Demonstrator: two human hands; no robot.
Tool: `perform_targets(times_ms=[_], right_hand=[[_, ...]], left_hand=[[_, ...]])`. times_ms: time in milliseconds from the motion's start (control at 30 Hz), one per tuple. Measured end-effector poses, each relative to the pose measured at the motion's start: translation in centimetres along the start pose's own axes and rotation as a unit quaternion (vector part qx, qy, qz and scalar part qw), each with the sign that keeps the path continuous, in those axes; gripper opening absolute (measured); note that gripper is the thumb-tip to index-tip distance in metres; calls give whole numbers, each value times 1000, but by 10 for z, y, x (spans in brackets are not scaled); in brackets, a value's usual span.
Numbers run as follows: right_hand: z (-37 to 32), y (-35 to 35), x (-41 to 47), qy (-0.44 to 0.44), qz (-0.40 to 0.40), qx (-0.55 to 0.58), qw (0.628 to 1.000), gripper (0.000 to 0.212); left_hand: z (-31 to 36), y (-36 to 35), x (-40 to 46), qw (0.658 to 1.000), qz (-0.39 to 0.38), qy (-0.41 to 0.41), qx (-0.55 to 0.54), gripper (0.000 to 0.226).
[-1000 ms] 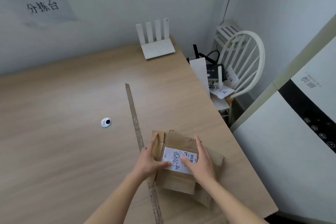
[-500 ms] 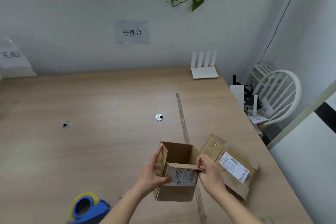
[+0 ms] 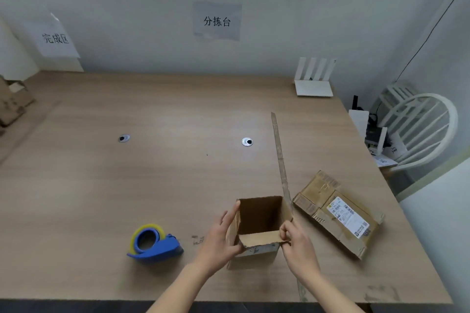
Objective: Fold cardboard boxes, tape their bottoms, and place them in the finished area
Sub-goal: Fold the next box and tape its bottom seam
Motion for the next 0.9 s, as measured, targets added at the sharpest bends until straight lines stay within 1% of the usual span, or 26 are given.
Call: perform_targets(times_ms=[133,267,333,400,500,533,567,633,700,833,900], right_hand=[[6,-13,-6,9,-10,-7,1000,44],[10,-23,-14,17,-80,-6,997,35],[12,-22,-20,26,-89,-16,996,45],[11,-15,-21,30,-58,-14,998,47],[3,-2,-17,57,7,-26,998,44],[1,-1,-14,59,10,-43,997,48],[0,-2,-11,58,4,-67,996,56],[-2,-6,-5,59,-18,-126,990,75],[-3,-8,0,63,-37,-165,984,89],[-5,-8,9,59,-56,-185,979,100],[-6,-10,11,56,-59,-178,981,101]], left_hand=[[-7,-11,-11,1000,5,-9,25,115],[-13,-16,-23,1000,-7,-7,-26,120],[-15,-18,-28,999,-23,-12,-46,120],[-17,-19,-30,998,-28,-12,-47,108],[-16,-17,-27,998,4,-2,-67,74],[-15,-15,-26,998,24,3,-65,66],[-14,-13,-24,998,44,11,-54,63],[-12,-11,-23,997,71,29,-17,72],[-13,-12,-22,996,81,38,11,79],[-11,-21,-23,998,63,28,11,72],[-11,-27,-22,999,34,28,9,83]])
Point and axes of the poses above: each hand's wrist, its own x-axis towards the middle knuckle, its own y-axis out of the back of the hand, z = x × y, the point moved 7 cm from there along x, towards the middle knuckle, and after that the axes turned 12 degrees about -y, right-handed, at the moved point
